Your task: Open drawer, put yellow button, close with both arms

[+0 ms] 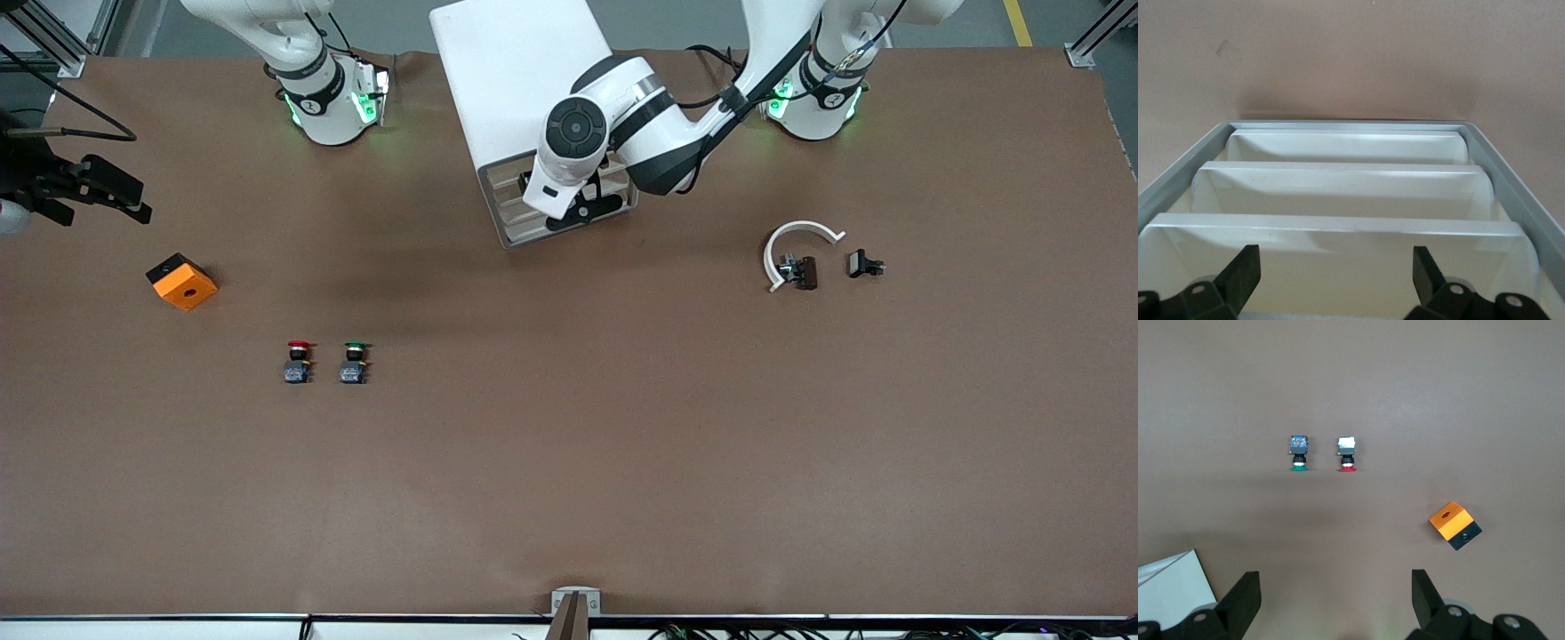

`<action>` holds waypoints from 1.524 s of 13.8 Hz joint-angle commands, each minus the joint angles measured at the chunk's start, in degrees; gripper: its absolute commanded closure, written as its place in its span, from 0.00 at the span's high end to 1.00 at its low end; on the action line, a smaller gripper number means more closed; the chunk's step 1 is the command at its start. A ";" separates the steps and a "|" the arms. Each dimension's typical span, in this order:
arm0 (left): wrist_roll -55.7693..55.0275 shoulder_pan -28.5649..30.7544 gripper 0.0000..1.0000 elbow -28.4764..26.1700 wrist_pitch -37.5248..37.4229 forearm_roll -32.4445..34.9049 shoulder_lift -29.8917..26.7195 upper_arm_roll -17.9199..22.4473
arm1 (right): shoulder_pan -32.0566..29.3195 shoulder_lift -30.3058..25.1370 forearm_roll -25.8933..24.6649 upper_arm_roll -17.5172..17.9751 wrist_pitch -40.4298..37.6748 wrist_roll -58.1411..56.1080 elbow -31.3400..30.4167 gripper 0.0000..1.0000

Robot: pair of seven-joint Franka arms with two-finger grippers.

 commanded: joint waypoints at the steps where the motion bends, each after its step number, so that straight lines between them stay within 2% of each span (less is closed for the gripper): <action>1: -1.39 0.87 1.00 0.50 0.39 -1.36 0.28 -0.84 | -0.30 0.58 -0.88 0.10 -1.31 -0.73 2.74 1.00; 2: -1.39 1.40 1.00 0.76 0.30 -1.36 -0.07 -0.49 | -0.30 0.58 -0.80 0.10 -1.31 -0.72 3.53 1.00; 5: -0.60 7.98 1.00 2.52 -0.40 0.21 -0.86 -0.40 | -0.38 0.58 -0.88 0.01 -1.40 -0.81 4.68 1.00; 8: 1.05 16.24 1.00 3.40 -1.98 8.46 -0.95 -0.49 | -0.38 0.58 -0.88 0.10 -1.40 -0.81 4.68 1.00; 11: 8.16 22.04 1.00 3.84 -1.99 14.62 -1.04 -0.49 | -0.38 0.58 -0.97 0.10 -1.40 -0.81 4.68 1.00; 16: 22.32 31.54 1.00 9.19 -3.39 15.08 -1.22 -0.49 | -0.30 0.58 -0.97 0.10 -1.31 -0.90 4.77 1.00; 19: 28.91 35.94 1.00 12.36 -9.18 16.13 -1.22 -0.49 | -0.30 0.58 -0.97 0.10 -1.31 -0.90 4.77 1.00; 21: 29.19 37.26 1.00 13.68 -11.38 17.53 -2.96 -0.40 | -0.30 0.58 -0.97 0.10 -1.31 -0.99 4.77 1.00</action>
